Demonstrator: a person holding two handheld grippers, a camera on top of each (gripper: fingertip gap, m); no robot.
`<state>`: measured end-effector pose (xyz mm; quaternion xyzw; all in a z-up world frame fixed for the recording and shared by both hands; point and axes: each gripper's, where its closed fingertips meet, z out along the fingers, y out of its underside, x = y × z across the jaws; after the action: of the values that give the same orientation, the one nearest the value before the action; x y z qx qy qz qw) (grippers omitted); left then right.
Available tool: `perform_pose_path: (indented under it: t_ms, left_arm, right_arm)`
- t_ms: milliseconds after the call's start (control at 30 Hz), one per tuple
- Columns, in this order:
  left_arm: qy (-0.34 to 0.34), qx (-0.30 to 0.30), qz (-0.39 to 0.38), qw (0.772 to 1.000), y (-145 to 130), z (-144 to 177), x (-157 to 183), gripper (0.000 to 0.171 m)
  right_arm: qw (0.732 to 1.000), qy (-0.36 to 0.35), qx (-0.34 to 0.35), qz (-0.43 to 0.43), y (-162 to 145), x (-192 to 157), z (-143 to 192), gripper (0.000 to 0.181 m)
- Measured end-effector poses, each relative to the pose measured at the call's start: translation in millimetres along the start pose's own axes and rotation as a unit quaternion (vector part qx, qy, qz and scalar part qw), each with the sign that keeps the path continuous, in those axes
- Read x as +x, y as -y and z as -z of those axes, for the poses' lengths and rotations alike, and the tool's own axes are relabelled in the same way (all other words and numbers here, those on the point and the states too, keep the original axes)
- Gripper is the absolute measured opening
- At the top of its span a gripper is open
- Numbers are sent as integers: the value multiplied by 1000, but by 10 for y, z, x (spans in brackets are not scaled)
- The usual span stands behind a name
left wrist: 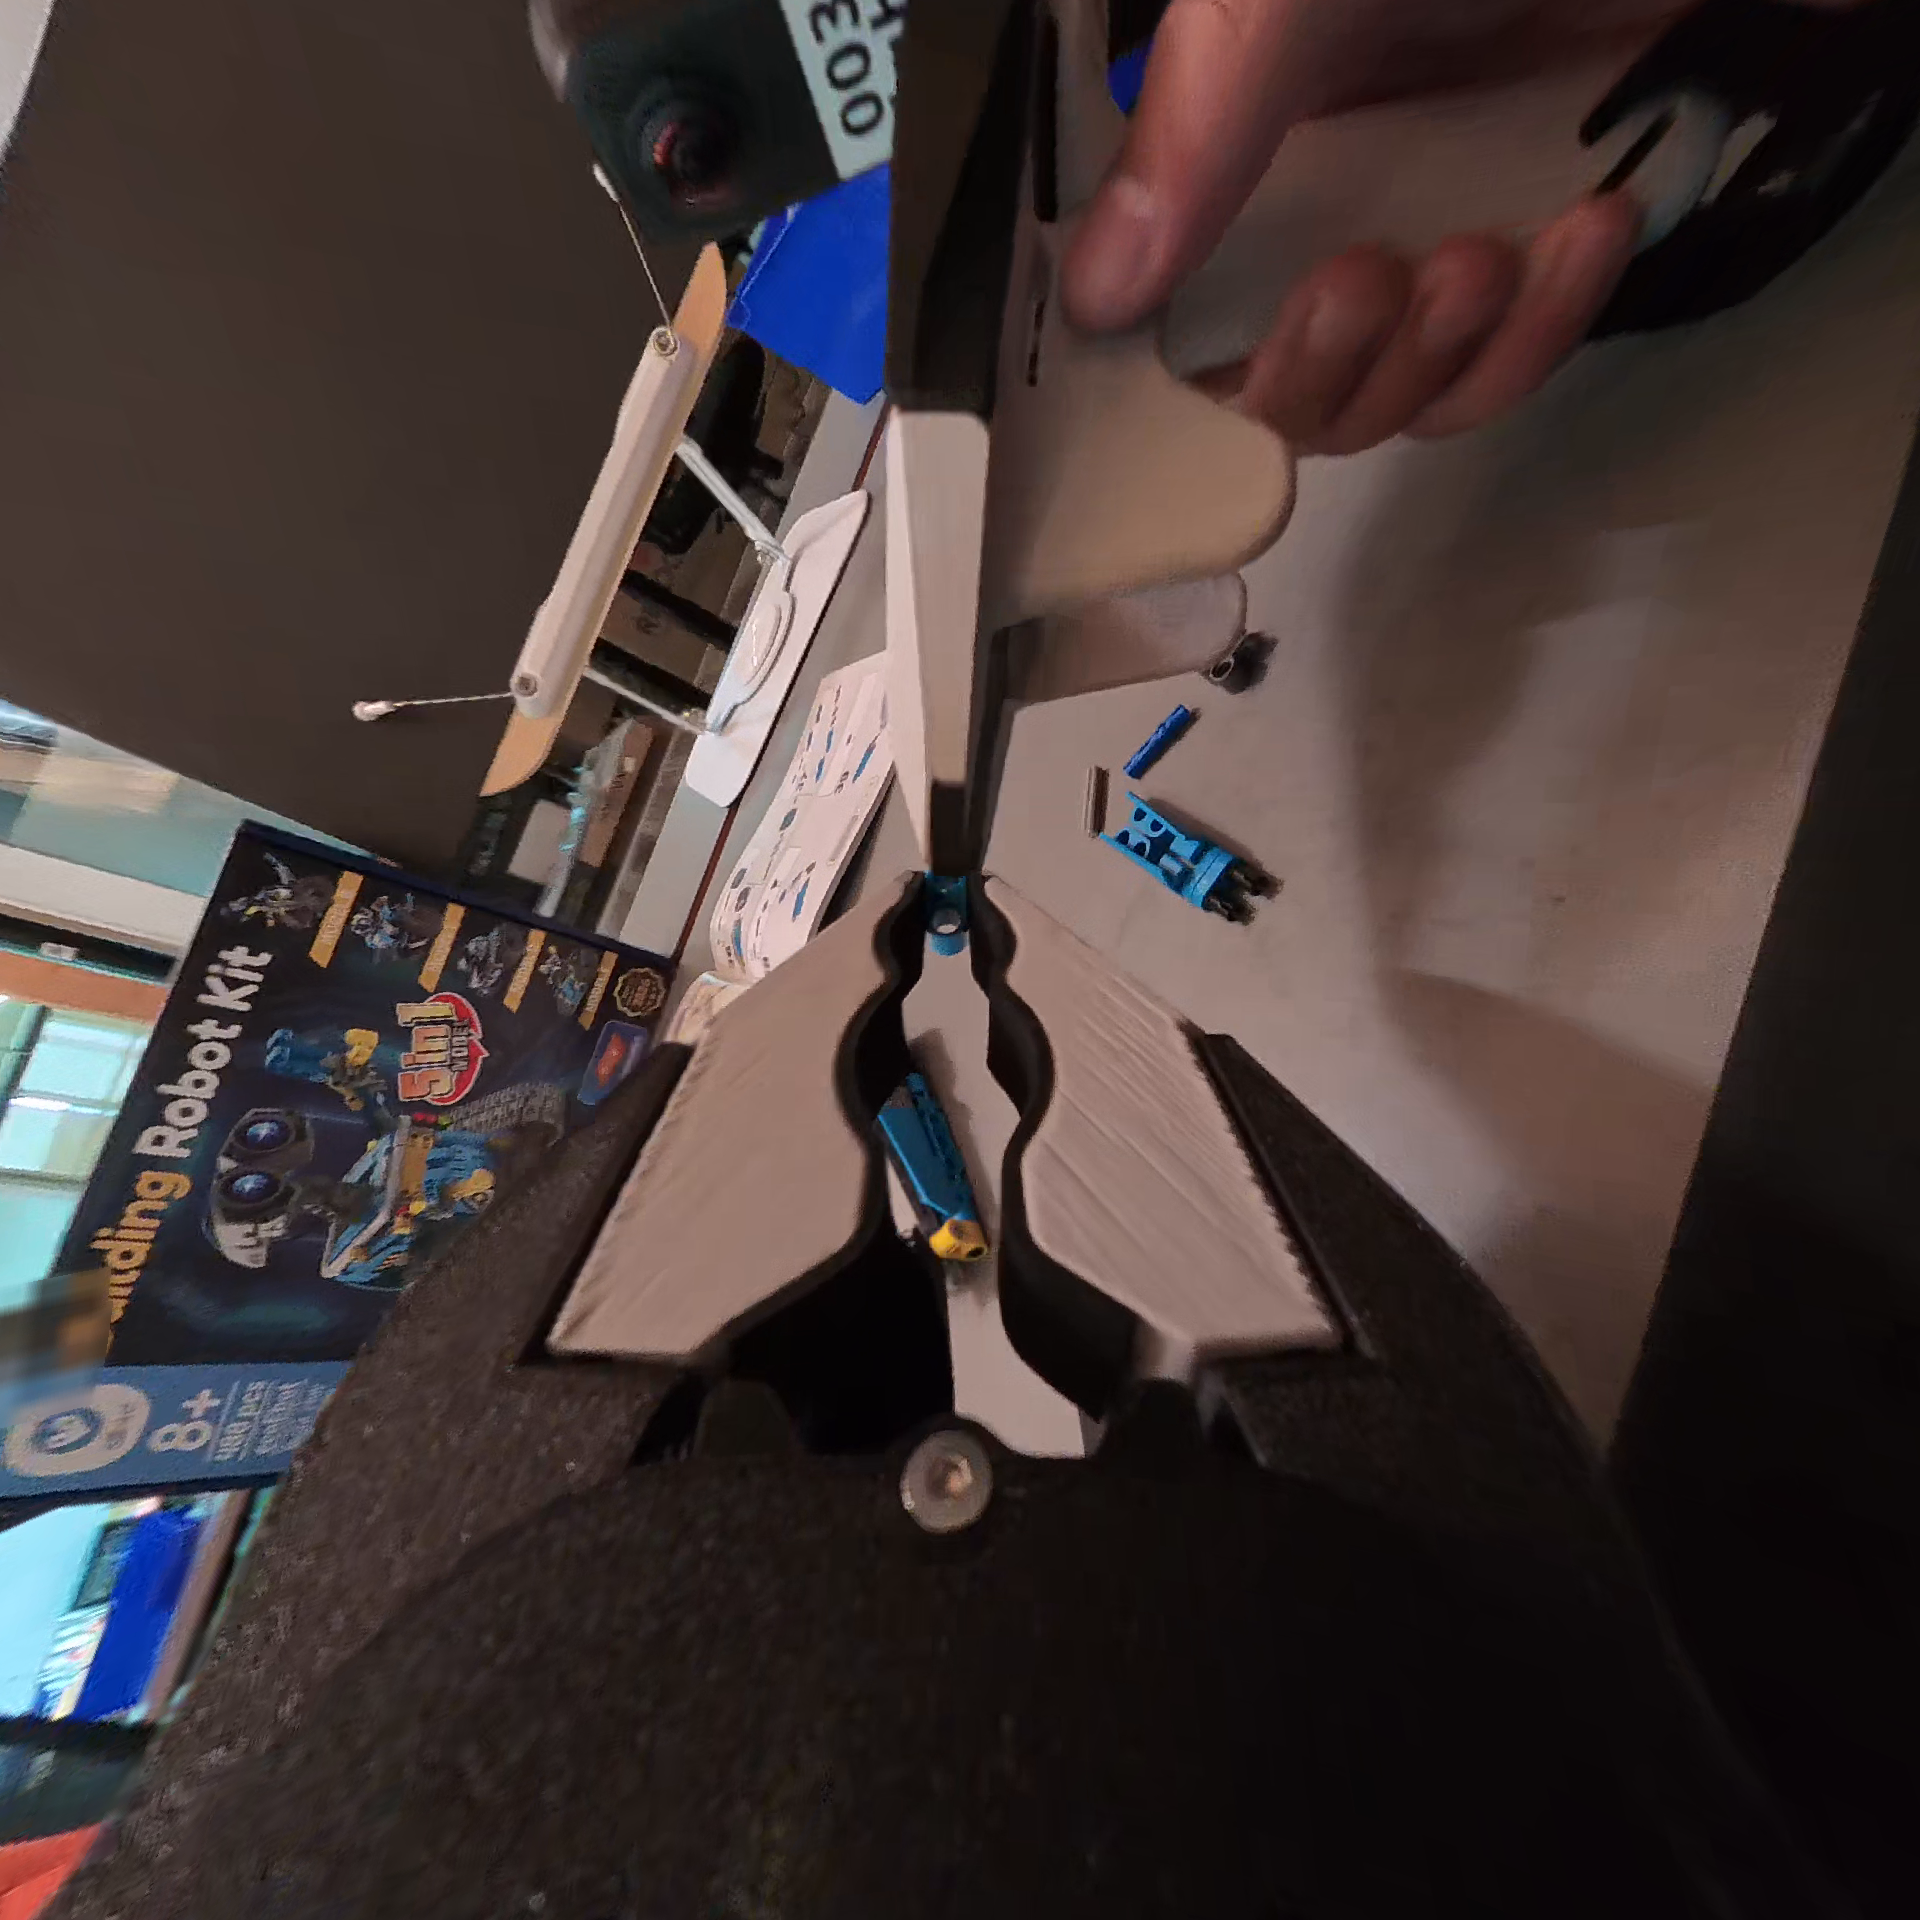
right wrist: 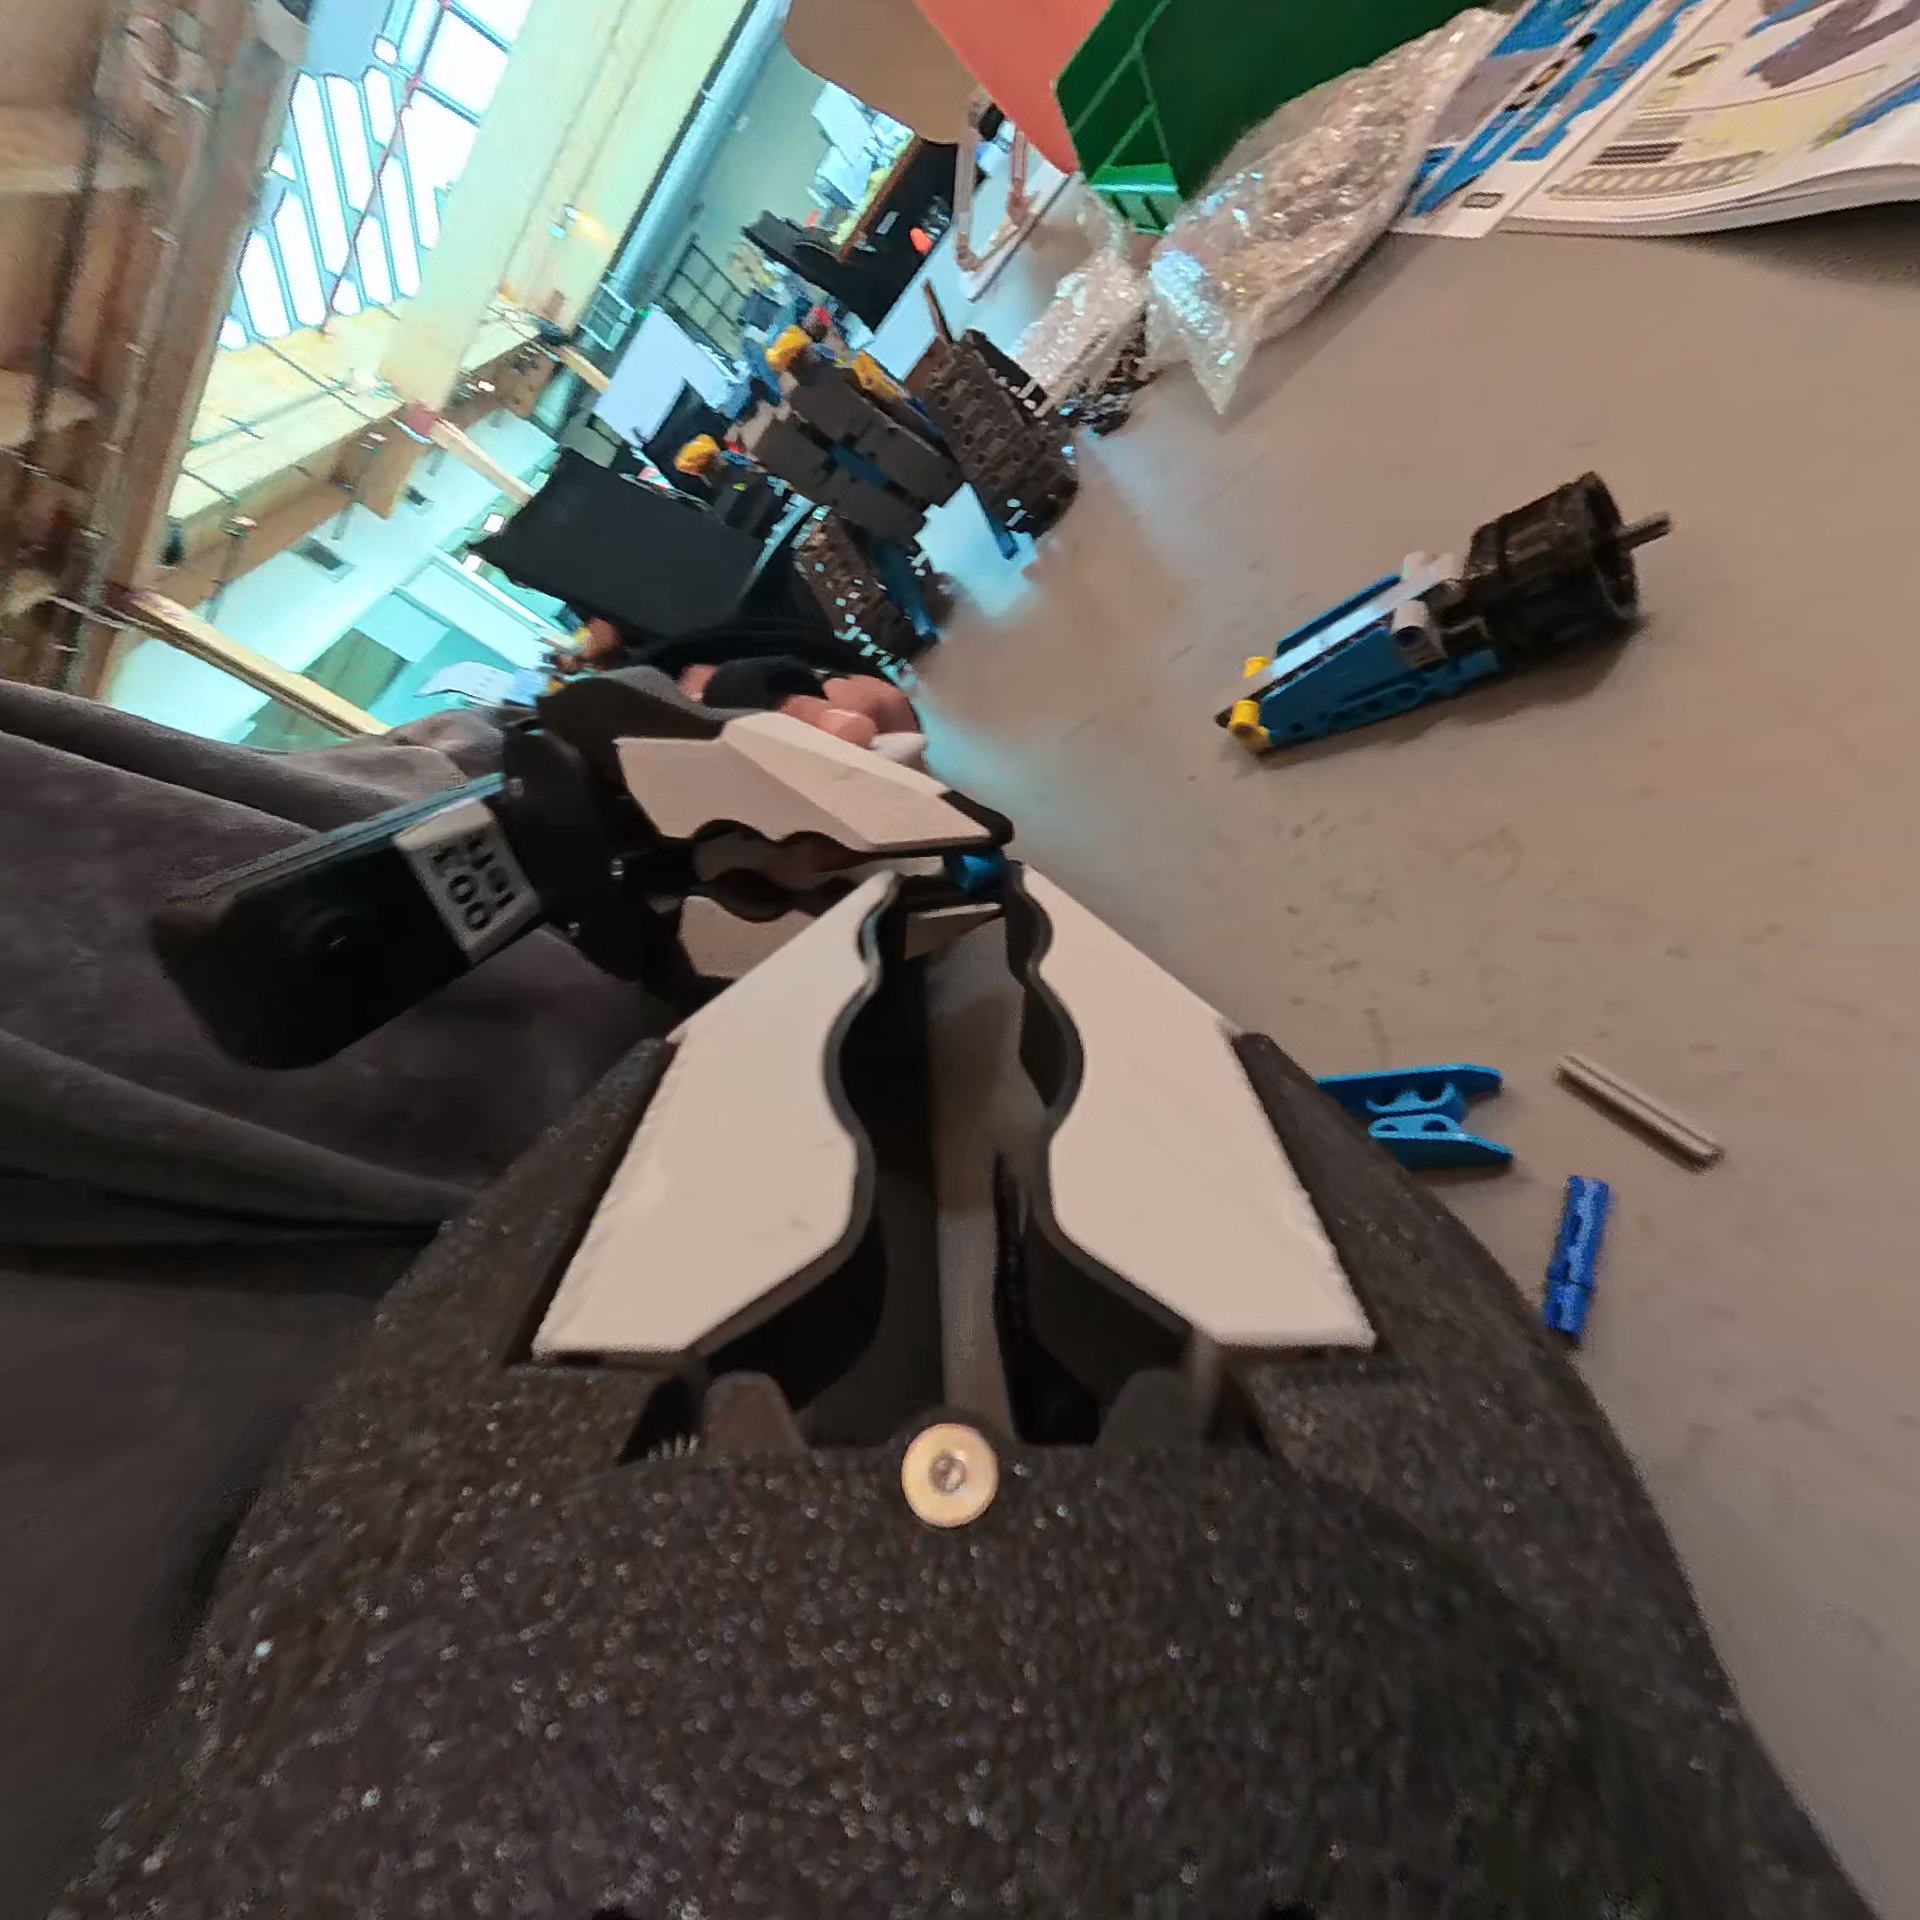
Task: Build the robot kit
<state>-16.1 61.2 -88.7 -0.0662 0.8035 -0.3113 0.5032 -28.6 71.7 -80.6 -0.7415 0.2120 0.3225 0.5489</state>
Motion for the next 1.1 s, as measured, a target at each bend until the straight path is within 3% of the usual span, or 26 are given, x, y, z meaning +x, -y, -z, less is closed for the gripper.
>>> perform_pose_path:
  t_ms: [133,233,367,500,600,667,767,933,1100]
  left_arm:
    - [42,-7,-44,998,38,5,-29,6]
    - [45,-5,-28,999,50,5,-48,7]
    - [53,-45,2,998,-116,-42,-110,7]
    - [44,-36,24,998,-99,-29,-127,7]
    - [67,-4,7,998,21,37,-185,6]
    - [80,26,2,996,128,110,-222,6]
    - [87,49,4,995,203,167,-243,7]
    - [71,65,17,995,247,190,-218,7]
    - [68,80,32,994,292,224,-231,7]
  right_arm:
    - [1000,-20,1,20,24,36,13,7]
    - [999,-29,-1,36,39,21,26,7]
    - [989,-101,11,109,130,66,71,0]
    - [978,-135,15,155,168,72,118,0]
    - [986,-98,29,129,178,40,100,4]
    - [996,-34,36,79,177,-56,93,27]
    - [997,48,43,42,181,-236,89,19]
    - [996,35,37,69,170,-247,71,6]
    - [996,47,41,66,182,-271,73,13]
